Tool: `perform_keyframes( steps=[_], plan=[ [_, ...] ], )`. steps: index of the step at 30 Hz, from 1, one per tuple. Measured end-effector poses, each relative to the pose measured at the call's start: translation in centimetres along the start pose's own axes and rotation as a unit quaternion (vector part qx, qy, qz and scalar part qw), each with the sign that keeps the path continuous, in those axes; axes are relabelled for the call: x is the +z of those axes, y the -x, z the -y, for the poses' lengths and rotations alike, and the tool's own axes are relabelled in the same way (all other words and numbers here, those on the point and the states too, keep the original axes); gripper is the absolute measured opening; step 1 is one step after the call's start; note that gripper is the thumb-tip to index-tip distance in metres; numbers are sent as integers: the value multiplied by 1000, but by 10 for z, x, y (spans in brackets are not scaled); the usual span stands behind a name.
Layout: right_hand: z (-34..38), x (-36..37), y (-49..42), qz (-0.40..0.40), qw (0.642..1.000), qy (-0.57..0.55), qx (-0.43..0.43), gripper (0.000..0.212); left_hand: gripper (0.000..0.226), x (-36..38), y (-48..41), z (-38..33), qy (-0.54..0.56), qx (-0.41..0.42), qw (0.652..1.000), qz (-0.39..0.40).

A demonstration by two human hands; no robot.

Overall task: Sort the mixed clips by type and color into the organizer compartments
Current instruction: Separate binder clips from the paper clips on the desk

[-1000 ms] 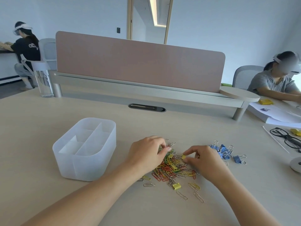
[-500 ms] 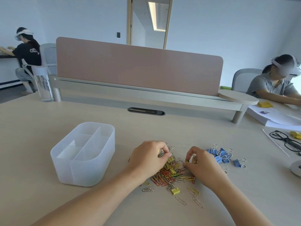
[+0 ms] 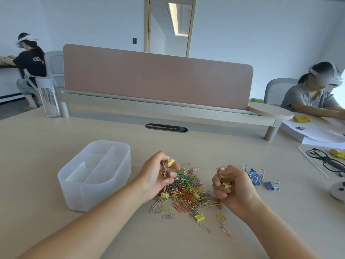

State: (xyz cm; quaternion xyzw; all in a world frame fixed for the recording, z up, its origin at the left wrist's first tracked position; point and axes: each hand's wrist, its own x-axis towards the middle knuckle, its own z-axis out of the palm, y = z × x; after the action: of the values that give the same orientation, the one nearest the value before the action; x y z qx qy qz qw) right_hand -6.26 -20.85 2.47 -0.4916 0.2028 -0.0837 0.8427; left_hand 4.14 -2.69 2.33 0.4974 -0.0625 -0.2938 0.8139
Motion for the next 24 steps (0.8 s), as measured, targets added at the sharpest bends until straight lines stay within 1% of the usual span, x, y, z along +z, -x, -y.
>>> perform_keyframes(
  steps=[3,5,7,9,10,11,13,14,15,17,19,21,24],
  plan=[
    [-1,-1,-1,-6,1000,-20,19,8,12,-3,-2,-2,48,-41,998,-3],
    [-1,-1,-1,-4,1000,-12,19,8,10,-4,-2,-3,40,-53,998,-2],
    [-2,-2,-1,4,1000,-1,17,9,8,-5,-1,-6,-43,-39,998,-9],
    [-2,-2,-1,21,1000,-2,23,11,8,-5,0,-11,-184,3,983,-18],
    [-2,-1,0,31,999,-8,30,11,9,-6,1,-15,-272,30,962,-20],
    [-1,-1,0,40,998,-17,37,11,11,-7,2,-17,-370,57,927,-24],
    [-1,-2,1,53,997,-33,47,12,17,-12,2,-18,-543,95,834,-36],
    [-1,-2,2,55,997,-33,47,16,22,-14,2,-17,-585,93,805,-35],
    [-1,-1,2,53,997,-28,44,21,26,-16,3,-16,-599,78,797,-31],
    [-2,1,1,43,998,-6,35,27,29,-17,5,-16,-607,52,792,-34],
    [-4,1,0,34,999,3,33,23,26,-17,10,-17,-635,51,770,-46],
    [-3,0,0,26,999,-11,35,17,24,-16,17,-19,-661,54,747,-52],
    [-2,-1,0,23,999,-24,42,14,21,-17,24,-22,-688,48,723,-37]
  ],
)
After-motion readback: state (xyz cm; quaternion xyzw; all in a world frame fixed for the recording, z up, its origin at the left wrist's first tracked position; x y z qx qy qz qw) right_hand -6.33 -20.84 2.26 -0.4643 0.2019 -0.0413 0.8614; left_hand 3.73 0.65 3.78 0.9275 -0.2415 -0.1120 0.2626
